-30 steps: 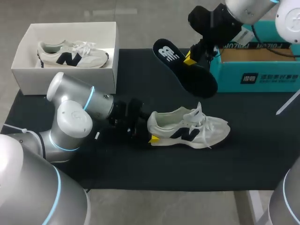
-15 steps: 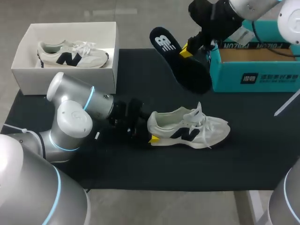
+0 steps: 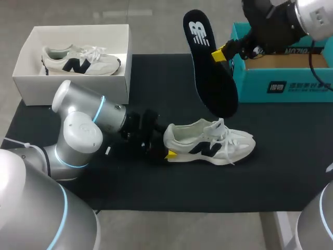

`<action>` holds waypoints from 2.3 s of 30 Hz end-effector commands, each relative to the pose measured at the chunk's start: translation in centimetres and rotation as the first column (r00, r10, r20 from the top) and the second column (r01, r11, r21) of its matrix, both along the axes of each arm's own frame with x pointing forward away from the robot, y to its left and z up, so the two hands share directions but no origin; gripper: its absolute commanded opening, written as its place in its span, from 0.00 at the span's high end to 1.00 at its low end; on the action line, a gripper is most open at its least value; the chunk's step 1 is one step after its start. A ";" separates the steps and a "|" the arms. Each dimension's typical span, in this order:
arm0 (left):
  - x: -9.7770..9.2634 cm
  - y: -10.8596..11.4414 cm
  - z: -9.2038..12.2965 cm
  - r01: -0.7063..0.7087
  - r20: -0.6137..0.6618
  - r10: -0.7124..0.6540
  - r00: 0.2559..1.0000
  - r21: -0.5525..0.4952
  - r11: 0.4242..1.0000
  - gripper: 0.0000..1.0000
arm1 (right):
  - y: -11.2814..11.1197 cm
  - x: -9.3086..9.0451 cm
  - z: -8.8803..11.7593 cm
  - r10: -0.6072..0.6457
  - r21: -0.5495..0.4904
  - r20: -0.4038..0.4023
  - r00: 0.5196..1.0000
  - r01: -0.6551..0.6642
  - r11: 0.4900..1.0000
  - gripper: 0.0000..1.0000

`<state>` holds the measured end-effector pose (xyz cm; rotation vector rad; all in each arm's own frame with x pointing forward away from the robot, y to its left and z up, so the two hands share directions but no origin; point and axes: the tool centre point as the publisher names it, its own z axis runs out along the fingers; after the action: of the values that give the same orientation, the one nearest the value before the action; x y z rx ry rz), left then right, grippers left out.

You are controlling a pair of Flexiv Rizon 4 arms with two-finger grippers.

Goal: Take the shoe out of the shoebox, open the shoe tongue, remove and reinsert the insole, then place the shoe into the shoebox

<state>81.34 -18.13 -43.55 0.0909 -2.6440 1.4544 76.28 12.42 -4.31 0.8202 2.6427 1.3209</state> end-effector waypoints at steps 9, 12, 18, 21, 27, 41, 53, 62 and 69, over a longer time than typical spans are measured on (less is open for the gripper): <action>0.1 -0.1 -0.6 0.000 -0.001 0.000 1.000 0.002 1.000 1.00 | -1.1 -5.6 2.2 -0.181 0.188 0.082 0.980 0.163 0.969 1.00; 0.1 -0.1 -0.6 0.000 -0.001 0.000 1.000 0.002 1.000 1.00 | -0.7 -6.2 2.6 -0.180 0.207 0.060 0.982 0.164 0.965 1.00; 0.1 -0.1 -0.6 0.000 -0.001 0.000 1.000 0.002 1.000 1.00 | 0.6 -7.7 2.5 -0.185 0.201 -0.046 0.982 0.191 0.961 1.00; 0.1 -0.1 -0.6 0.000 -0.001 0.000 1.000 0.002 1.000 1.00 | 1.2 -8.7 2.7 -0.169 0.207 -0.092 0.981 0.185 0.961 1.00; 0.1 -0.1 -0.6 0.000 -0.001 0.000 1.000 0.002 1.000 1.00 | 1.4 -10.8 2.9 -0.123 0.203 -0.157 0.980 0.154 0.967 1.00; 0.1 -0.1 -0.6 0.000 -0.001 0.000 1.000 0.002 1.000 1.00 | 1.3 -13.1 0.3 -0.160 0.146 -0.238 0.958 0.198 0.969 1.00; 0.1 -0.1 -0.6 0.000 -0.001 0.000 1.000 0.002 1.000 1.00 | 1.3 -13.1 0.3 -0.160 0.146 -0.238 0.958 0.198 0.969 1.00; 0.1 -0.1 -0.6 0.000 -0.001 0.000 1.000 0.002 1.000 1.00 | 0.6 -13.2 1.6 -0.149 0.167 -0.228 0.962 0.189 0.968 1.00; 0.1 -0.1 -0.6 0.000 -0.001 0.000 1.000 0.002 1.000 1.00 | 0.8 -13.5 2.6 -0.133 0.155 -0.229 0.964 0.171 0.973 1.00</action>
<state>81.34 -18.14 -43.56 0.0909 -2.6440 1.4543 62.75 13.07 -1.93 1.2282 2.5577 1.5400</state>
